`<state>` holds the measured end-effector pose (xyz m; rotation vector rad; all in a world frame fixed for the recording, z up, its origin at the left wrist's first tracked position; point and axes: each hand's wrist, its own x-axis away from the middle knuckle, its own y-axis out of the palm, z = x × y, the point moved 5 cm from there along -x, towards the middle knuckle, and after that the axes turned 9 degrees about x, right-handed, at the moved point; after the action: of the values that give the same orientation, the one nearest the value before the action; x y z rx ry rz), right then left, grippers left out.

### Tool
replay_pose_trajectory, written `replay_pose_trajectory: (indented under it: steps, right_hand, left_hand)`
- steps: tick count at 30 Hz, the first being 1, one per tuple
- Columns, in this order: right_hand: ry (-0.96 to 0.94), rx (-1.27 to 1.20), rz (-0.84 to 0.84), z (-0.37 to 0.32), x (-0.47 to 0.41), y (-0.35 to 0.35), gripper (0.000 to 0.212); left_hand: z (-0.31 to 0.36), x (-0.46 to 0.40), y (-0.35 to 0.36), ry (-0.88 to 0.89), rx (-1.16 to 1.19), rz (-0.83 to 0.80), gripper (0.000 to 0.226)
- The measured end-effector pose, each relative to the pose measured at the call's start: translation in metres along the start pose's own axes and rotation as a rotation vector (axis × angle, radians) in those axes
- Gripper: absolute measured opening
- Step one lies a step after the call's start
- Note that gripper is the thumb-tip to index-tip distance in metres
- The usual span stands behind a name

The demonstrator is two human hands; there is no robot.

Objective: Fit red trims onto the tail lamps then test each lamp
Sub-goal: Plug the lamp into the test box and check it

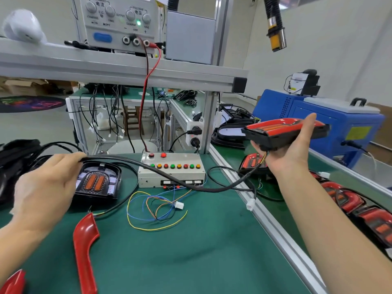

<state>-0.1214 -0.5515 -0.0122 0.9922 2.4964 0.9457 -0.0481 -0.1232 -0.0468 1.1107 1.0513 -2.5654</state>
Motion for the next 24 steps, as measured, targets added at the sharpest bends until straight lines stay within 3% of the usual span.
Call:
replay_pose_trajectory:
  steps: [4,7,10,12,16,20,24]
  right_hand:
    - [0.037,0.036,0.010,0.006,-0.002,-0.013,0.064]
    - [0.117,0.066,0.024,0.022,0.002,-0.032,0.065]
    - [0.197,0.066,0.035,0.043,0.008,-0.054,0.069]
    - [0.248,0.088,0.025,0.057,0.010,-0.067,0.060]
    - [0.350,0.220,0.041,0.076,0.006,-0.091,0.046]
    - [0.429,0.456,0.015,0.086,-0.001,-0.108,0.040]
    - [0.490,0.624,0.004,0.085,-0.006,-0.120,0.040]
  left_hand:
    - [-0.004,-0.006,0.006,0.034,0.009,0.012,0.046]
    - [0.002,-0.010,0.014,0.107,0.075,0.040,0.027]
    - [0.013,-0.015,0.019,0.157,0.171,0.003,0.033]
    - [0.023,-0.020,0.021,0.147,0.261,-0.025,0.039]
    - [0.057,-0.025,0.029,0.228,0.333,-0.027,0.019]
    - [0.093,-0.018,0.048,0.404,0.328,-0.052,0.030]
    - [0.114,-0.006,0.072,0.414,0.373,-0.111,0.049]
